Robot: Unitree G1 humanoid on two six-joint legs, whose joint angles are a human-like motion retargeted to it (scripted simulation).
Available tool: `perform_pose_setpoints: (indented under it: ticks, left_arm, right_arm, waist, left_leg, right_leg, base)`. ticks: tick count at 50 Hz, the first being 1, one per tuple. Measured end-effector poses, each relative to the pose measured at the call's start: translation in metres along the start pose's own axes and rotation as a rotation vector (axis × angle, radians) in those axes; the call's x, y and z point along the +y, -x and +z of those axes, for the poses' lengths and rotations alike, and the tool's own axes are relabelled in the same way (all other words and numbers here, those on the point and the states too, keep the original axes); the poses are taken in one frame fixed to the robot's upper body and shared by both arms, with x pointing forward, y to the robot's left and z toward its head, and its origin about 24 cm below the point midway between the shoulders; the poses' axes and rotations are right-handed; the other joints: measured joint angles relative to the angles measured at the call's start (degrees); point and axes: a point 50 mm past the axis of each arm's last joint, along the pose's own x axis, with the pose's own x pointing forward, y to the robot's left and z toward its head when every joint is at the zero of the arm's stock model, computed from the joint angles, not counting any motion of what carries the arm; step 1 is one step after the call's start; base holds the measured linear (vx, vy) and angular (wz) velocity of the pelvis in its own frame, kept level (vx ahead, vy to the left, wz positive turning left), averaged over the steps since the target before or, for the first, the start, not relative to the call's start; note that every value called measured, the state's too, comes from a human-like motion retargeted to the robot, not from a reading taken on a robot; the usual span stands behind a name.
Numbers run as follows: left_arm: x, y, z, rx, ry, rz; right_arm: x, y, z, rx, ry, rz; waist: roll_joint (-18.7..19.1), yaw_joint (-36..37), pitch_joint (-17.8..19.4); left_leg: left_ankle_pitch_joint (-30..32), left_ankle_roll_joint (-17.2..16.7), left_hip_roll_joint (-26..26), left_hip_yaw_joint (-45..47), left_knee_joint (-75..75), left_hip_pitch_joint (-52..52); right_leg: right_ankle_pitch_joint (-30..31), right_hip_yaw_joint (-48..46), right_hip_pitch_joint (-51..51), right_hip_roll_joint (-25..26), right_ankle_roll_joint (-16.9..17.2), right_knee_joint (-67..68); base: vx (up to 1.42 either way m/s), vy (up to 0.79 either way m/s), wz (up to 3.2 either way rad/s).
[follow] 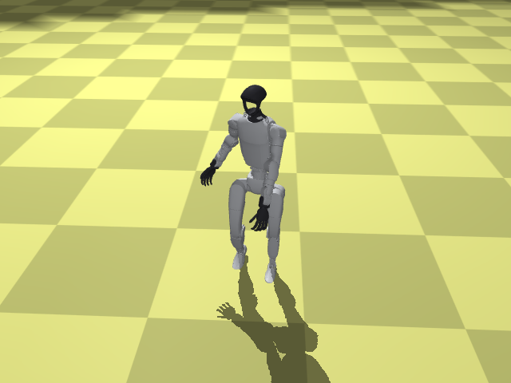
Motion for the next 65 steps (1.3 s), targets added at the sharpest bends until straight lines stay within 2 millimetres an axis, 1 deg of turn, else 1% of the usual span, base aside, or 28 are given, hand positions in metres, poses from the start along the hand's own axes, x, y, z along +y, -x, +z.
perform_pose_setpoints:
  ticks: [2,5,8,10,13,16,19,20,23,25,27,28,30,32,35,37,39,41,43,45,48,50,53,55,57,60,61,65]
  left_arm:
    - [0.003,0.000,-0.004,0.009,0.012,0.007]
    - [0.003,0.000,-0.005,0.004,0.034,-0.003]
    - [0.002,0.000,-0.001,-0.016,0.049,-0.012]
    - [0.000,0.000,0.000,-0.023,0.054,-0.013]
    - [-0.003,0.000,-0.001,-0.024,0.072,-0.016]
    - [-0.008,0.001,-0.009,-0.007,0.070,-0.030]
    - [-0.016,0.003,-0.022,0.012,0.056,-0.048]
    - [-0.019,0.004,-0.028,0.019,0.056,-0.054]
    - [-0.027,0.005,-0.030,0.020,0.045,-0.069]
    - [-0.031,0.004,-0.020,0.002,0.040,-0.073]
    - [-0.035,0.005,-0.019,-0.012,0.032,-0.077]
    - [-0.036,0.005,-0.015,-0.010,0.033,-0.074]
    - [-0.037,0.005,-0.011,-0.013,0.030,-0.065]
    - [-0.038,0.005,-0.007,-0.014,0.031,-0.059]
    - [-0.040,0.005,-0.004,-0.006,0.036,-0.063]
    - [-0.041,0.005,-0.004,-0.001,0.030,-0.073]
    - [-0.043,0.005,-0.004,0.000,0.024,-0.084]
    - [-0.045,0.006,-0.004,-0.003,0.025,-0.097]
    - [-0.047,0.006,-0.003,-0.008,0.029,-0.105]
    - [-0.047,0.006,-0.003,-0.010,0.028,-0.107]
    - [-0.047,0.006,-0.003,-0.005,0.022,-0.102]
    - [-0.047,0.006,0.000,-0.009,0.022,-0.099]
    - [-0.048,0.006,0.000,-0.012,0.006,-0.105]
    - [-0.048,0.006,-0.001,-0.019,-0.006,-0.112]
    - [-0.048,0.006,-0.003,-0.023,-0.081,-0.147]
    - [-0.048,0.006,0.003,-0.043,-0.026,-0.120]
    - [-0.048,0.006,0.008,-0.055,-0.026,-0.116]
    - [-0.046,0.006,0.028,-0.092,-0.044,-0.097]
  right_arm:
    - [-0.003,0.004,-0.004,-0.018,-0.006,0.005]
    - [-0.011,0.008,-0.007,-0.030,0.002,0.000]
    - [-0.017,0.010,-0.009,-0.021,0.032,-0.017]
    - [-0.020,0.009,-0.008,-0.014,0.043,-0.031]
    - [-0.020,0.006,-0.001,-0.012,0.065,-0.047]
    - [-0.016,0.003,0.002,-0.008,0.108,-0.040]
    - [-0.013,0.002,0.003,-0.014,0.153,-0.029]
    - [-0.013,0.003,0.003,-0.016,0.170,-0.027]
    - [-0.012,0.002,0.004,-0.020,0.216,-0.023]
    - [-0.012,0.000,0.008,-0.025,0.256,-0.025]
    - [-0.014,0.002,0.002,-0.028,0.289,-0.034]
    - [-0.014,0.001,0.001,-0.009,0.312,-0.031]
    - [-0.015,0.002,-0.005,0.014,0.321,-0.041]
    - [-0.017,0.003,-0.009,0.029,0.292,-0.056]
    - [-0.020,0.005,-0.015,0.047,0.220,-0.068]
    - [-0.022,0.007,-0.020,0.050,0.184,-0.066]
    - [-0.026,0.010,-0.024,0.047,0.160,-0.070]
    - [-0.031,0.011,-0.026,0.044,0.145,-0.080]
    - [-0.036,0.012,-0.025,0.045,0.135,-0.092]
    - [-0.039,0.011,-0.023,0.048,0.124,-0.103]
    - [-0.042,0.009,-0.017,0.048,0.093,-0.123]
    - [-0.043,0.007,-0.013,0.050,0.083,-0.133]
    - [-0.042,0.006,-0.014,0.066,0.089,-0.126]
    - [-0.041,0.007,-0.016,0.070,0.092,-0.118]
    - [-0.040,0.007,-0.018,0.081,0.097,-0.078]
    - [-0.040,0.007,-0.018,0.074,0.073,-0.104]
    - [-0.040,0.006,-0.018,0.075,0.065,-0.106]
    - [-0.043,0.007,-0.023,0.103,0.032,-0.118]
  waist:
    - [0.8,-2.0,-0.3]
    - [1.7,-4.5,-1.2]
    - [1.0,-6.1,-2.0]
    - [1.2,-6.0,-2.2]
    - [1.3,-4.6,-1.8]
    - [-0.4,-3.6,-2.4]
    - [-1.6,-3.1,-4.2]
    - [-1.9,-3.1,-5.3]
    - [-1.4,-2.6,-6.3]
    - [-0.4,-1.8,-5.9]
    - [0.9,-3.1,-5.6]
    - [1.0,-2.0,-5.4]
    - [1.1,-2.3,-4.9]
    - [1.8,-3.8,-3.7]
    - [3.9,-6.6,-1.3]
    - [5.0,-8.4,-1.1]
    - [5.8,-10.1,-1.5]
    - [6.1,-11.5,-2.0]
    - [5.5,-12.5,-2.7]
    - [4.7,-12.8,-3.1]
    - [5.3,-11.2,-3.0]
    - [4.9,-9.5,-2.7]
    - [2.6,-7.4,-3.5]
    - [1.3,-6.5,-4.5]
    - [0.5,-5.8,-5.6]
    - [0.0,-4.9,-6.5]
    - [0.2,-4.4,-6.5]
    - [1.4,-3.2,-5.2]
  left_leg:
    - [-0.3,-1.5,0.6,-0.6,-0.6,1.3]
    - [-1.8,-2.6,0.1,-0.9,-0.7,2.5]
    - [-4.1,-1.3,-2.5,-0.7,-0.6,4.6]
    - [-5.4,0.0,-3.3,0.2,0.1,5.7]
    - [-5.4,2.6,-3.8,4.1,5.8,5.2]
    - [-4.2,5.2,-4.9,6.9,18.1,0.5]
    - [-5.7,4.6,-5.4,7.7,25.6,-4.8]
    - [-6.3,4.2,-5.3,8.3,25.7,-5.9]
    - [-7.7,3.8,-3.5,11.8,17.4,-6.7]
    - [-5.6,2.8,-2.3,12.5,7.6,-6.0]
    - [-3.3,1.3,-0.1,9.6,7.6,-8.2]
    - [0.1,0.6,-0.8,8.0,2.7,-6.3]
    - [0.9,-0.1,-1.3,6.2,1.9,-5.0]
    - [-0.5,-0.3,-0.8,5.1,3.0,-3.7]
    - [-0.7,-0.5,1.3,2.9,2.6,-0.8]
    - [-0.9,-0.9,2.0,1.7,1.8,0.2]
    - [-1.5,-1.7,2.2,0.8,1.0,1.1]
    - [-2.3,-2.2,1.4,0.3,0.1,2.3]
    - [-3.3,-2.1,-0.6,0.1,-0.8,4.1]
    - [-4.6,-1.4,-2.6,0.5,-1.2,5.9]
    - [-5.8,0.0,-3.1,2.9,0.6,6.7]
    - [-5.3,1.7,-3.8,5.1,4.9,5.9]
    - [-3.6,3.8,-4.9,7.0,18.1,0.5]
    - [-4.4,3.9,-5.0,7.4,26.2,-4.4]
    - [-6.5,3.7,-4.0,9.2,28.6,-7.8]
    - [-9.0,3.8,-1.7,13.5,22.0,-9.6]
    - [-8.3,3.6,-1.2,13.9,17.1,-9.4]
    - [0.1,1.6,0.1,9.5,3.3,-8.4]
  right_leg:
    - [-1.6,-0.6,-2.9,1.3,1.9,1.7]
    - [-1.8,-4.4,-3.8,0.6,6.2,-8.3]
    - [5.7,-3.2,-2.0,0.3,10.1,-22.2]
    - [7.4,-0.8,-0.8,0.6,9.8,-24.9]
    - [5.2,2.2,1.2,0.0,9.1,-24.3]
    - [4.8,5.0,3.2,-2.3,11.3,-24.5]
    - [5.1,7.0,4.8,-4.5,13.5,-26.1]
    - [5.3,7.4,5.3,-5.2,14.3,-26.6]
    - [5.5,7.8,6.1,-5.8,16.3,-27.5]
    - [5.1,7.9,6.5,-5.4,16.7,-27.4]
    - [3.7,6.4,8.1,-4.2,15.9,-27.3]
    - [3.3,7.0,8.0,-4.1,15.2,-26.4]
    - [2.2,6.3,8.4,-4.1,12.4,-24.6]
    - [2.0,4.7,7.9,-3.1,6.6,-19.9]
    - [2.6,2.9,3.2,0.3,-3.5,-5.7]
    - [1.0,2.2,-1.5,2.3,-3.7,2.2]
    - [-1.7,1.0,-4.5,3.2,-0.6,3.2]
    - [-2.0,-0.6,-5.0,3.0,3.3,-3.5]
    - [2.0,-0.8,-3.6,2.2,7.1,-14.7]
    - [7.1,0.9,-1.8,1.8,9.5,-22.9]
    - [6.6,3.5,0.2,1.8,8.2,-24.6]
    - [6.3,5.3,1.8,0.9,8.6,-25.3]
    - [6.6,7.4,4.0,-2.1,10.7,-26.4]
    - [6.8,8.3,5.1,-4.0,12.3,-27.2]
    - [7.0,8.5,5.8,-5.3,14.0,-28.0]
    - [6.9,8.2,6.4,-6.4,16.3,-28.6]
    - [6.4,8.0,6.5,-6.3,16.6,-28.4]
    - [3.5,7.1,7.8,-4.7,15.5,-27.2]
  base:
    - [0.39,0.05,0.30]
    - [0.41,0.03,0.20]
    - [0.42,0.01,-0.02]
    - [0.39,0.00,-0.43]
    - [0.38,0.02,-0.79]
    - [0.37,0.05,-0.81]
    - [0.36,0.09,-0.62]
    - [0.35,0.12,-0.45]
    - [0.34,0.14,-0.30]
    - [0.33,0.18,-0.09]
    - [0.33,0.19,0.11]
    - [0.31,0.19,-0.19]
    - [0.30,0.20,0.09]
    - [0.30,0.22,0.58]
    - [0.31,0.19,0.64]
    - [0.33,0.13,0.57]
    - [0.36,0.09,0.49]
    - [0.39,0.08,0.35]
    - [0.42,0.06,0.16]
    - [0.41,0.06,-0.19]
    - [0.37,0.06,-0.66]
    - [0.35,0.08,-0.80]
    - [0.34,0.09,-0.58]
    - [0.31,0.12,-0.29]
    - [0.30,0.14,-0.10]
    - [0.29,0.16,0.05]
    - [0.28,0.18,0.07]
    - [0.27,0.21,0.11]
